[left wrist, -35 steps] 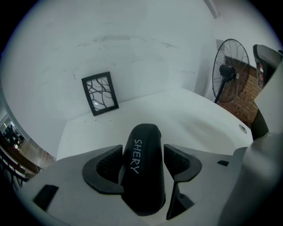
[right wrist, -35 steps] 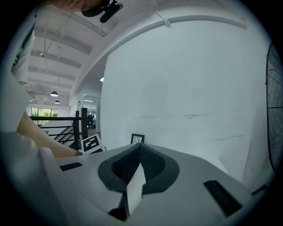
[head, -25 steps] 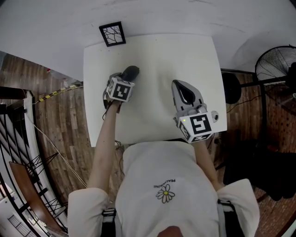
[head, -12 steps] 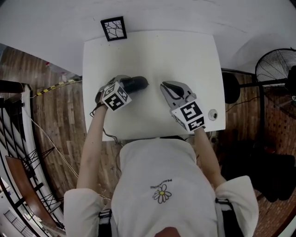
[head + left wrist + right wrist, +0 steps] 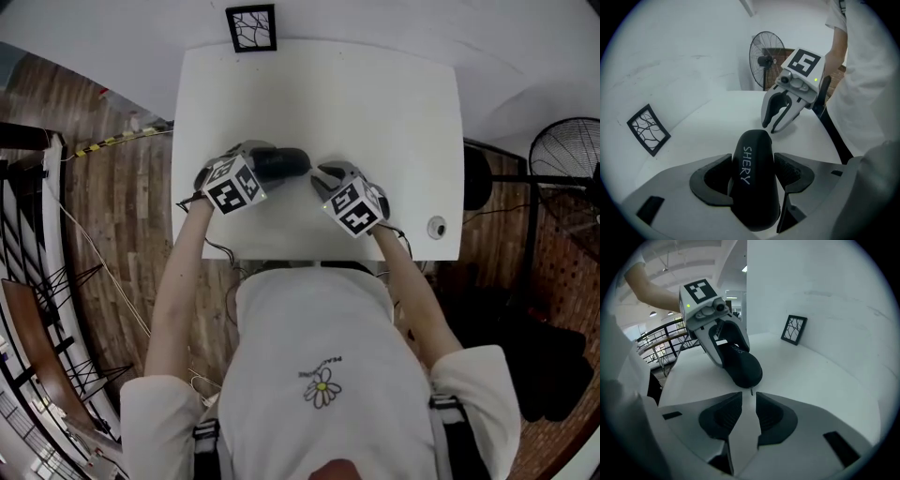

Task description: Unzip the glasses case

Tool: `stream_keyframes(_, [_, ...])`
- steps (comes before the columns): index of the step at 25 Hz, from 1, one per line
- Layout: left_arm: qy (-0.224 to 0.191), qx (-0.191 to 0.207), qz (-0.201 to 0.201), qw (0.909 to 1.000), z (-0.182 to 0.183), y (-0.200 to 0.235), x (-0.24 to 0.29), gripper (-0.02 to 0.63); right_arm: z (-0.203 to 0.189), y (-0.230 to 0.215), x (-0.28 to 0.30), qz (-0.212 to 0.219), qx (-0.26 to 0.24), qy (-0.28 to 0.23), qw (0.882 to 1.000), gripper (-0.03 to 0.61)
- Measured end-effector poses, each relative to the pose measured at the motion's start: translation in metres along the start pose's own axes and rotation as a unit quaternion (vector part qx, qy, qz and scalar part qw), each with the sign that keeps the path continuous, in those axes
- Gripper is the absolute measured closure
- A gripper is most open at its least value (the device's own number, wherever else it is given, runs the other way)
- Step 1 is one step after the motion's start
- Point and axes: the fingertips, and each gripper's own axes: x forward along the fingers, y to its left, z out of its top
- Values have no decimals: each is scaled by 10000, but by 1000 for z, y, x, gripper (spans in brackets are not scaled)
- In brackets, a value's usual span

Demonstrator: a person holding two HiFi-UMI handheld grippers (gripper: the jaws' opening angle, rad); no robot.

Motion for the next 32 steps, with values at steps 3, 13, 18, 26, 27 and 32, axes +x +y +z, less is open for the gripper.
stream_keyframes(3, [-24,6,9,10000,-1,-2,-1,322,1,0,13,-4,-184,193,9996,503])
stream_keyframes(13, [-70,-28,-50,10000,-3,-2,-3,322,3,1,23,3,-584,361,9976,569])
stream_keyframes(18, [102,189,-28,9998,-2,-4,-2,322,1,5,18,82,-1165,503,9919,572])
stream_keyframes(26, [354,663,-102,9971,-4,-13,0,327,2,-12,22,41,-1761,652,9822,572])
stream_keyframes(27, [343,662,-108,9972,-5,-14,0,327,3,-15,24,50,-1846,675,9805,571])
stream_keyframes(32, [343,647,-159,9972,-5,-14,2,327,10,-24,33,167,-2412,790,9671,571])
